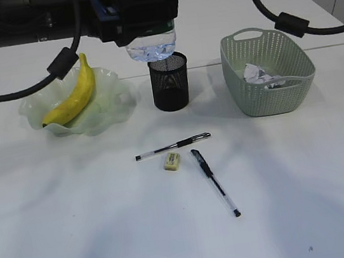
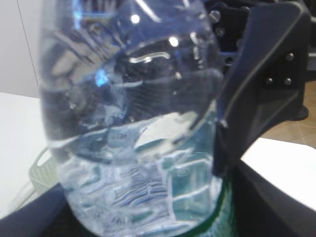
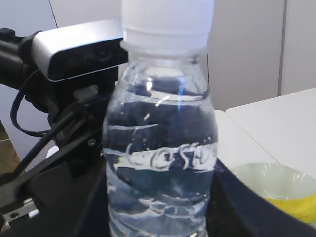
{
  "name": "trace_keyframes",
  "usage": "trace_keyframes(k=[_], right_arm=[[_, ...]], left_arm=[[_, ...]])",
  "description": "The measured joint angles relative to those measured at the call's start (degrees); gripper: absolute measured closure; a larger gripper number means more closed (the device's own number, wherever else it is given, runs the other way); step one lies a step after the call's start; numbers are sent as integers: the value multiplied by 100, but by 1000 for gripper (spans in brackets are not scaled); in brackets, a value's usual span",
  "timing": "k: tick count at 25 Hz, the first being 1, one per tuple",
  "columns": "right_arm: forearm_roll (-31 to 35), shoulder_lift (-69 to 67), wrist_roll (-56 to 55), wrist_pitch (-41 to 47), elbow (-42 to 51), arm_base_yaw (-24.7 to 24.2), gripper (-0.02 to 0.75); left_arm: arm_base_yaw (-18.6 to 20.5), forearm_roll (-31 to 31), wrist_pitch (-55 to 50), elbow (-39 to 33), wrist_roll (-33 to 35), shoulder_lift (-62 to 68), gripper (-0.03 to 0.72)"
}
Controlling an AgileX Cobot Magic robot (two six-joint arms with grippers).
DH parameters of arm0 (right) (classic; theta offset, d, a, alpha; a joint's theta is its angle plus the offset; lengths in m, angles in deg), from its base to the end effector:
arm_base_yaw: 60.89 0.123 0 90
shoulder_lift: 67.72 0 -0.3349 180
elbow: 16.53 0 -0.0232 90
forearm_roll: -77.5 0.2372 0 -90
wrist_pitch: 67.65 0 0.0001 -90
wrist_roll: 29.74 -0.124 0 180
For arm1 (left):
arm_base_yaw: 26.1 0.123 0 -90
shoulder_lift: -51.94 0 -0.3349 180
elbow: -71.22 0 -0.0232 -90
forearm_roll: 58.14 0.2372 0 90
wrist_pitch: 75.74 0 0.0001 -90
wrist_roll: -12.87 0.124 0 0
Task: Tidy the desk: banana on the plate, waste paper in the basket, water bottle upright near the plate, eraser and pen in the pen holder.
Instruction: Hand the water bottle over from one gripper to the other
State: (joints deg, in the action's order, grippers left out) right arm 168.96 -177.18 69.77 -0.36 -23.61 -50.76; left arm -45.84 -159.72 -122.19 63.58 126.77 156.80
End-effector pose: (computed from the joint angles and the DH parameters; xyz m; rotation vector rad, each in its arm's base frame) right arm 0.3692 0.1822 0.4032 -1.0620 1.3804 1.0556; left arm 0.3464 -0.2179 0.3614 0.9572 1.4952 -0.8454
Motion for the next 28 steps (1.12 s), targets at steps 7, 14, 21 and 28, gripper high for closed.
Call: trace_keyframes(k=[7,14,21,28], right_arm=[[-19,0,83,0,0,0,370],[-32,0,93,0,-9,0,370],[-10,0,95,0,-9,0,370],[-10,0,105,0,-9,0,370]], left_arm=[[0,-31,8,0,-120,0,245],[0,-44,8,0,-134,0,270],[0,-44,8,0,-134,0,272],[0,-44,8,0,-134,0,272]])
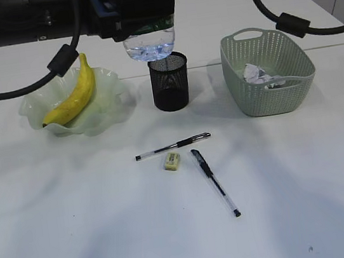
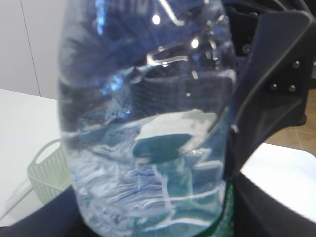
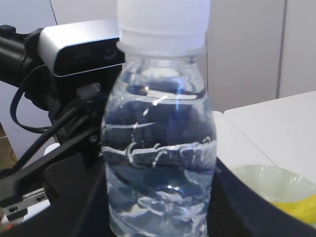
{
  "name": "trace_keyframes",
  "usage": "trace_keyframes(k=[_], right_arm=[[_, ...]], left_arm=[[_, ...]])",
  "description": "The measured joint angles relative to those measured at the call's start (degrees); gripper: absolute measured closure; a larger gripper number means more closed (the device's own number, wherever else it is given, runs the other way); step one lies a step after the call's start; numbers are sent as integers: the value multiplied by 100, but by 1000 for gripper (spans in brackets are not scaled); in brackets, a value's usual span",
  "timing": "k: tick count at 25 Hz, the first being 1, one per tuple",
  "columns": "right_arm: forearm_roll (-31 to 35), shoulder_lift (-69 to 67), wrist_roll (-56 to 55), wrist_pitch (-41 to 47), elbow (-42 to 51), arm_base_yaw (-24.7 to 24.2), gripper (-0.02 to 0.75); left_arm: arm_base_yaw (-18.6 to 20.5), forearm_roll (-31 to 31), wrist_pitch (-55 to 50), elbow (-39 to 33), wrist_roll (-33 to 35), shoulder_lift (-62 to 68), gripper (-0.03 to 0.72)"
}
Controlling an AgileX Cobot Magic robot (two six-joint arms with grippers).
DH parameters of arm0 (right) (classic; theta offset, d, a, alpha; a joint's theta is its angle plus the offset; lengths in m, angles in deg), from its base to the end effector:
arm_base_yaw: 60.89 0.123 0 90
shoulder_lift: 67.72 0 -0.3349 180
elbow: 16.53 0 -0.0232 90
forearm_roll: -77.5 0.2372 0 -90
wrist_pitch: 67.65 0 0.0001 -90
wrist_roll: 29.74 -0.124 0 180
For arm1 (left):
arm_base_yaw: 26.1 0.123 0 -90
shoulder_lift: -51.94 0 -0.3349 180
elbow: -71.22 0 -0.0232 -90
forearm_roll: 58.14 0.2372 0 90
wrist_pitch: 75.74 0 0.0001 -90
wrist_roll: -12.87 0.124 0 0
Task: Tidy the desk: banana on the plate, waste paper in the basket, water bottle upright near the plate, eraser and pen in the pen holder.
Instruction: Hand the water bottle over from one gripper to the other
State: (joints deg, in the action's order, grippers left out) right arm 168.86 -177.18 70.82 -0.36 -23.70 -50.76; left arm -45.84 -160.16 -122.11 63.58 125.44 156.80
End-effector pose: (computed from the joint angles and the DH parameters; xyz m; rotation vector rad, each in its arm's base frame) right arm 0.3693 0.1822 0.4034 -1.0747 1.3676 1.0404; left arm 0.3469 -0.2178 0.3619 0.9328 1.5091 -0.8647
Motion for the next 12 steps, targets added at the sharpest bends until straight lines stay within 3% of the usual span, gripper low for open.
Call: trace_keyframes(k=[12], right_arm=[[8,0,-37,0,0,0,366]], left_arm=[[0,0,0,0,0,0,273]])
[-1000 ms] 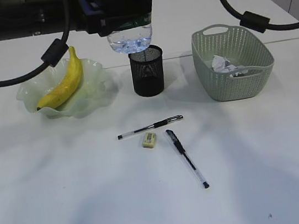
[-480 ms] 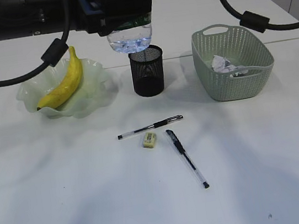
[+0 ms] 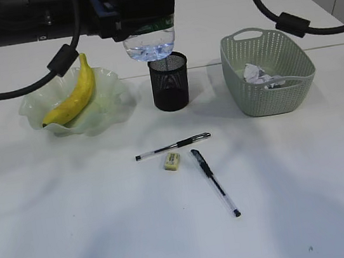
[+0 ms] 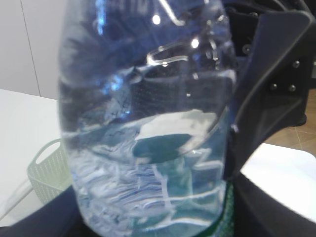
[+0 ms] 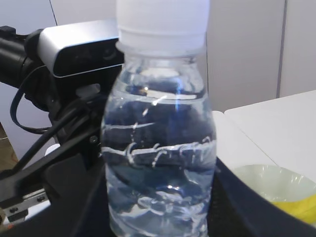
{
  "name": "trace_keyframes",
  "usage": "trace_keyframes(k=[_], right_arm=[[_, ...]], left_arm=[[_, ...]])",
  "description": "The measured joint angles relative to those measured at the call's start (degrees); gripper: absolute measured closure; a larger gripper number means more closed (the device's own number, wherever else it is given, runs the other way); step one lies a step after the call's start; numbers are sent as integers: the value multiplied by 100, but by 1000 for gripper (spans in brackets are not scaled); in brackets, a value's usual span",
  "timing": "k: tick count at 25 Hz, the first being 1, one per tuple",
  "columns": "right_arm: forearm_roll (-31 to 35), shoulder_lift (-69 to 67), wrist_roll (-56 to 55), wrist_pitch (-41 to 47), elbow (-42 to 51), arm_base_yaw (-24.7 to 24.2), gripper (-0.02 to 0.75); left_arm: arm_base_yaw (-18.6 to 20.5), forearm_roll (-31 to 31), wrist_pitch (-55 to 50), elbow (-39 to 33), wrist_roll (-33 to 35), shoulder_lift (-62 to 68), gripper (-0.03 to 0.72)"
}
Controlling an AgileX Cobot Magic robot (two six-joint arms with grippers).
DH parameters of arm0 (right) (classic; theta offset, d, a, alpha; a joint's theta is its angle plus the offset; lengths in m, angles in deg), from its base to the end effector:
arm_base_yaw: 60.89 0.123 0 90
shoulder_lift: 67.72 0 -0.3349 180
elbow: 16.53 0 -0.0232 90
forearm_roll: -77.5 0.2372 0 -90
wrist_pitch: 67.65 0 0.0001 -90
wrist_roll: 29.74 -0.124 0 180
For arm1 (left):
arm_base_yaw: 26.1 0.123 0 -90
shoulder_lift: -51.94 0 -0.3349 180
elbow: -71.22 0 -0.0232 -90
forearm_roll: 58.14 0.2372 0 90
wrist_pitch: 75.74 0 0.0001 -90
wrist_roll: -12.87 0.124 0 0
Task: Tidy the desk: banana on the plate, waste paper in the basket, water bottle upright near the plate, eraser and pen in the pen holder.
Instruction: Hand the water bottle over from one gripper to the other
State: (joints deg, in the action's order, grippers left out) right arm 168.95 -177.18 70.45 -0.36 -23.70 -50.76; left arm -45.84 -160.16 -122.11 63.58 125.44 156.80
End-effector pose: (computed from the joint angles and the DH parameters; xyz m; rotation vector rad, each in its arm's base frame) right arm 0.3693 0.1822 0.4036 -1.0695 1.3712 1.0460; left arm 0.3469 -0.2178 0.3619 0.9328 1.5091 -0.8647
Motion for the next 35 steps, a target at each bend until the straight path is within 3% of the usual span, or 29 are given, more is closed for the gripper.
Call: trace_keyframes(k=[11,21,35], right_arm=[[-11,0,-285,0,0,0,313],[39,0,-695,0,0,0,219],[25,0,-911,-41,0,0,195]], left_arm=[[0,0,0,0,-31,0,286],[0,12,3,0,16,0,297],[-9,38,121,0,48,0,298]])
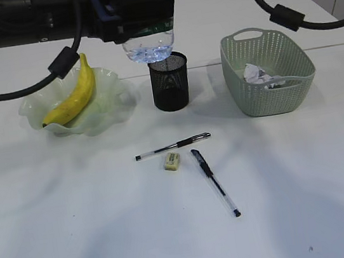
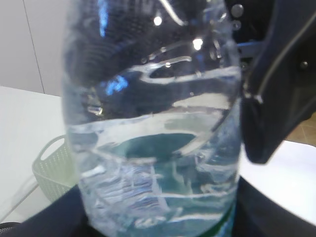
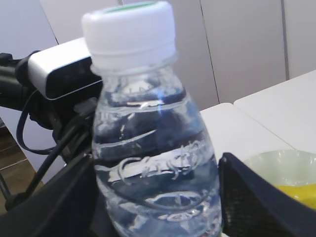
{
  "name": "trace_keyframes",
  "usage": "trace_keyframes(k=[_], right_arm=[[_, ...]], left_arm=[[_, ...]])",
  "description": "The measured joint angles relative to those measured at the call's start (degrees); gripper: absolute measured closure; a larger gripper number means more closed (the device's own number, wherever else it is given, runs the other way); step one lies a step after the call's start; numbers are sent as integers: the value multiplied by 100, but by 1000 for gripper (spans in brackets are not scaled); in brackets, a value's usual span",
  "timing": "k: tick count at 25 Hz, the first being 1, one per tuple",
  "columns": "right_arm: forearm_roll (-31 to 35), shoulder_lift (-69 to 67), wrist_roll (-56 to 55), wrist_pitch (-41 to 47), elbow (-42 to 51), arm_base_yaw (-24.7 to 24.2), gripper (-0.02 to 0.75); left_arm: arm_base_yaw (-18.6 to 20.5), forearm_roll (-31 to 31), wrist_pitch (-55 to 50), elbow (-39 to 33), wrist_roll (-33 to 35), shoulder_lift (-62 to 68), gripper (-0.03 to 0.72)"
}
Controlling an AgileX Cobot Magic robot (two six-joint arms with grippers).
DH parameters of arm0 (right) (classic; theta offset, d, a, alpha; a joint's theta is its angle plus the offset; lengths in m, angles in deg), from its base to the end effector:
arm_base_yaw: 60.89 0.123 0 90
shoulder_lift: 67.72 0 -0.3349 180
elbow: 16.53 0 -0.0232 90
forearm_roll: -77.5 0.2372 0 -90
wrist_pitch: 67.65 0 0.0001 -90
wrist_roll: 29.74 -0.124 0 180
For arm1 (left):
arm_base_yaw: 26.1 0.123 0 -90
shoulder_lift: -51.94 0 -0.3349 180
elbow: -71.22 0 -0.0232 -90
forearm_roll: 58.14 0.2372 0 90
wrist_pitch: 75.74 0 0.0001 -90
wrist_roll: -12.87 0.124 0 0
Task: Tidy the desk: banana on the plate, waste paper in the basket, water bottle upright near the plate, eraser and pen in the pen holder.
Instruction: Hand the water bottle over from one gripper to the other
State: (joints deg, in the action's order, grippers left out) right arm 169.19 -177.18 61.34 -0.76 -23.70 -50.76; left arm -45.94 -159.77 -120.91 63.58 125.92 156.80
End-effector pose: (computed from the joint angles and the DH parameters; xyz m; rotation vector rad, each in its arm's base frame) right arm 0.3702 0.1820 0.4039 -0.9640 1.4762 1.1575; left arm 0.3483 -0.2173 0.3603 0.9374 1.5169 -0.8377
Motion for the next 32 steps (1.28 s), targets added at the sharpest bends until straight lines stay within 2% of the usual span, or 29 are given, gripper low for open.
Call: trace_keyframes(k=[11,22,32], right_arm=[[50,10,-120,-203,-11,0,178],[-214,45,-357,-441,-30,0,178],[-433,53,-622,-415,-30,0,163]], left_arm=[[-13,133,366,0,60,2,299],[-13,167,678,0,63,12,299],[230,170,896,0,63,-93,299]])
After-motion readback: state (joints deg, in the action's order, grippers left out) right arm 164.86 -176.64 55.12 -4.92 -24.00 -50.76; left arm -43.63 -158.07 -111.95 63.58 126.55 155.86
